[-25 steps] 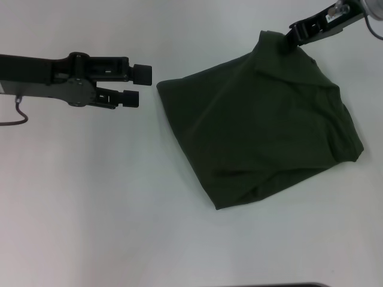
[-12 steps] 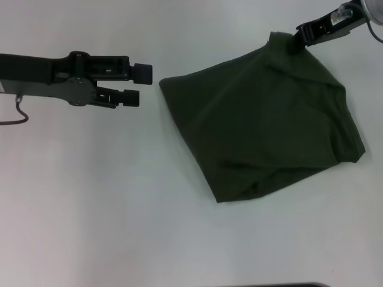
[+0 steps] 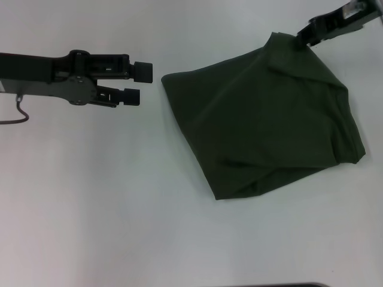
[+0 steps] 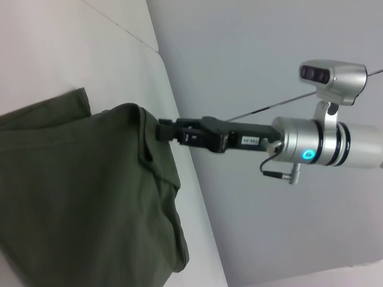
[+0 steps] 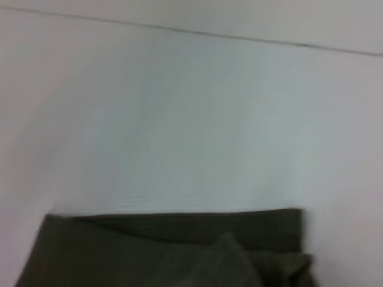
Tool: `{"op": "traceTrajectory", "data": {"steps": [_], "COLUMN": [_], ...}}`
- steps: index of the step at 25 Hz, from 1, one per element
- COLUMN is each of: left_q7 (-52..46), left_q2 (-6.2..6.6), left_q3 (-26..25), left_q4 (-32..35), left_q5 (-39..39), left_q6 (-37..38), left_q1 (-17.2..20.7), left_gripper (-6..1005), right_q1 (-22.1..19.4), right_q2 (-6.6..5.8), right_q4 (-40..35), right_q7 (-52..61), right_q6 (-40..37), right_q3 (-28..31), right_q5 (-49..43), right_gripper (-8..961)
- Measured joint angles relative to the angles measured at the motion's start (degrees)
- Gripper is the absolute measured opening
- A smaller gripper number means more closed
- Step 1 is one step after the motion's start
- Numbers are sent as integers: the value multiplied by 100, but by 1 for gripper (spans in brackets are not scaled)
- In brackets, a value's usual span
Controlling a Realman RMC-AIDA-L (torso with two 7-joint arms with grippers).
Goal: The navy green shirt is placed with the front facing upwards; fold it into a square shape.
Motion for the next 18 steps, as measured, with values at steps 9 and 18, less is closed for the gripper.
{"op": "traceTrajectory", "data": {"steps": [9, 18], "left_q7": [-14, -9], "left_q2": [0, 0], "left_q3": [-2, -1], "left_q4": [-2, -9], "left_q5": [-5, -72], "left_q6": [7, 9], "left_q1": [-6, -17], "left_gripper": [947, 947], "right_q1": [19, 58], "right_q2": [-307, -152], "right_q4": [-383, 433], "right_q7": [-34, -213], "right_q6": [-1230, -1658], "right_q3": [649, 342], "right_q5": [669, 963], "right_gripper": [419, 414]}}
